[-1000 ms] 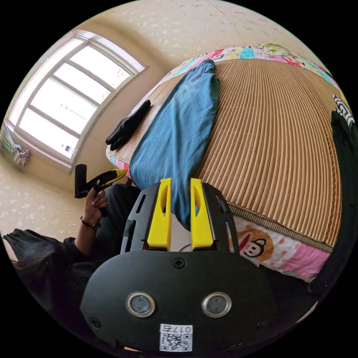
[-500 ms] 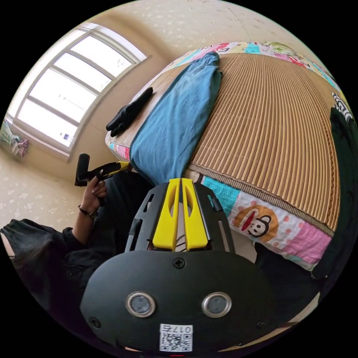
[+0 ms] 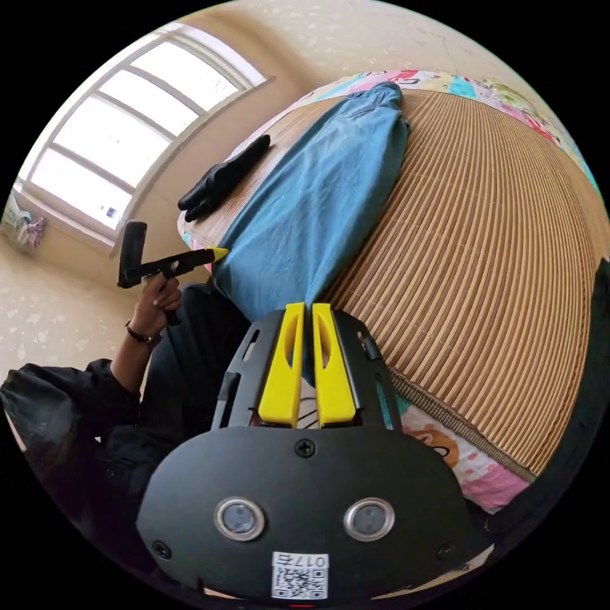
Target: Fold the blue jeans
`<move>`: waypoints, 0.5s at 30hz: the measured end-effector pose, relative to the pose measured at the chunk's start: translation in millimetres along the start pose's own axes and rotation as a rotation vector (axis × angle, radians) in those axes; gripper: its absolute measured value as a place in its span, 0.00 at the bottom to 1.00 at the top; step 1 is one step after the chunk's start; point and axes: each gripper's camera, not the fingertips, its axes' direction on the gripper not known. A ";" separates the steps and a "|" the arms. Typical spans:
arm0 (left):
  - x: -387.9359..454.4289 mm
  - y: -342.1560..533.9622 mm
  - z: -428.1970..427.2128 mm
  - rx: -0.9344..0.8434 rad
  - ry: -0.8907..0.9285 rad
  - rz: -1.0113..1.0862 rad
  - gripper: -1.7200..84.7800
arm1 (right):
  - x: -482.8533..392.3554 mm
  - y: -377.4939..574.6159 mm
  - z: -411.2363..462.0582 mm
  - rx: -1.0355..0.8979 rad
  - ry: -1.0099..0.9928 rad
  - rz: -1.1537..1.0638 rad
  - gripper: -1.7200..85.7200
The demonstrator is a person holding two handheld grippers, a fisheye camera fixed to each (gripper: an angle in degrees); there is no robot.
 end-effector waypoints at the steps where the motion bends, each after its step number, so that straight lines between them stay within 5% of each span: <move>1: -3.0 11.9 -3.5 -0.024 0.060 -0.004 0.06 | -1.7 5.7 -4.2 -0.041 -0.016 -0.003 0.06; 5: -22.1 49.9 -18.5 -0.020 0.189 -0.034 0.06 | 10.7 31.6 -21.5 -0.115 -0.165 0.020 0.07; 9: -44.9 58.5 -43.5 0.118 0.230 -0.050 0.12 | 44.4 45.3 -53.4 0.016 -0.205 0.086 0.10; 15: -49.4 39.1 -10.9 -0.064 0.183 0.019 0.14 | 77.4 42.0 -29.6 0.002 -0.394 0.131 0.14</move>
